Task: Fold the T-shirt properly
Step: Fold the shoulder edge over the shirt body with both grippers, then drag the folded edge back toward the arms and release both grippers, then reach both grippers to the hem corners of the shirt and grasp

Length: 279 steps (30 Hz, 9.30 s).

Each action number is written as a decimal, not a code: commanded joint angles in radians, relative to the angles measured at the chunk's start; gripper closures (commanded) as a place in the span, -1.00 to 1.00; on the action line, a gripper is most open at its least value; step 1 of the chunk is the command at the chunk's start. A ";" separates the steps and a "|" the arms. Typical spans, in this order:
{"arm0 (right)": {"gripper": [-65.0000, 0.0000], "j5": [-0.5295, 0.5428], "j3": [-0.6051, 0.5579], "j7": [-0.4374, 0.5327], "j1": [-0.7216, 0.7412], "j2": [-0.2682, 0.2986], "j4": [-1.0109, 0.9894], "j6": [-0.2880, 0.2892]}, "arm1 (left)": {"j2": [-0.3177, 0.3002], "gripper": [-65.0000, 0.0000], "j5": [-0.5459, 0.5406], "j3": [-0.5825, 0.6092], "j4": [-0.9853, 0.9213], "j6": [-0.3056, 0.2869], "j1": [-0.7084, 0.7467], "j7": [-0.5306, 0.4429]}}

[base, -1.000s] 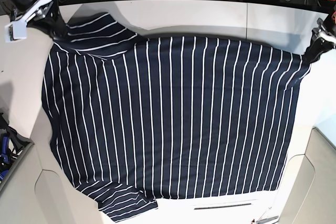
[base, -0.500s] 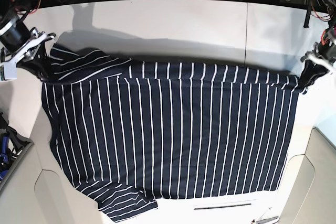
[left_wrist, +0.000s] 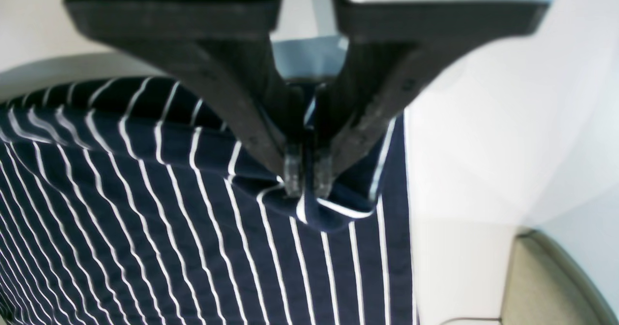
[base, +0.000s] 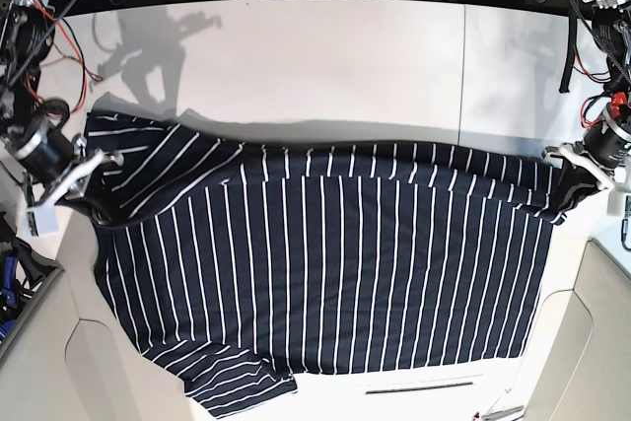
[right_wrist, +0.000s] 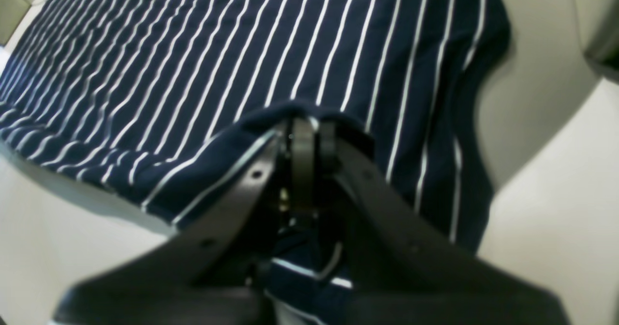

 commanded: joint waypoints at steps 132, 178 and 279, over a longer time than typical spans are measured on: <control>1.00 0.060 0.081 -0.043 -0.065 -0.080 -0.179 0.011 | 0.072 1.00 -0.133 -0.162 -0.193 -0.009 -0.003 0.043; 1.00 0.164 0.158 -0.097 -0.518 -0.078 0.116 0.011 | 0.111 1.00 -0.557 -0.380 0.079 -0.009 0.429 0.365; -0.07 -0.207 -0.014 0.303 0.520 0.033 -0.973 -0.027 | -0.089 -0.40 0.198 0.165 -0.932 0.174 -0.608 -0.258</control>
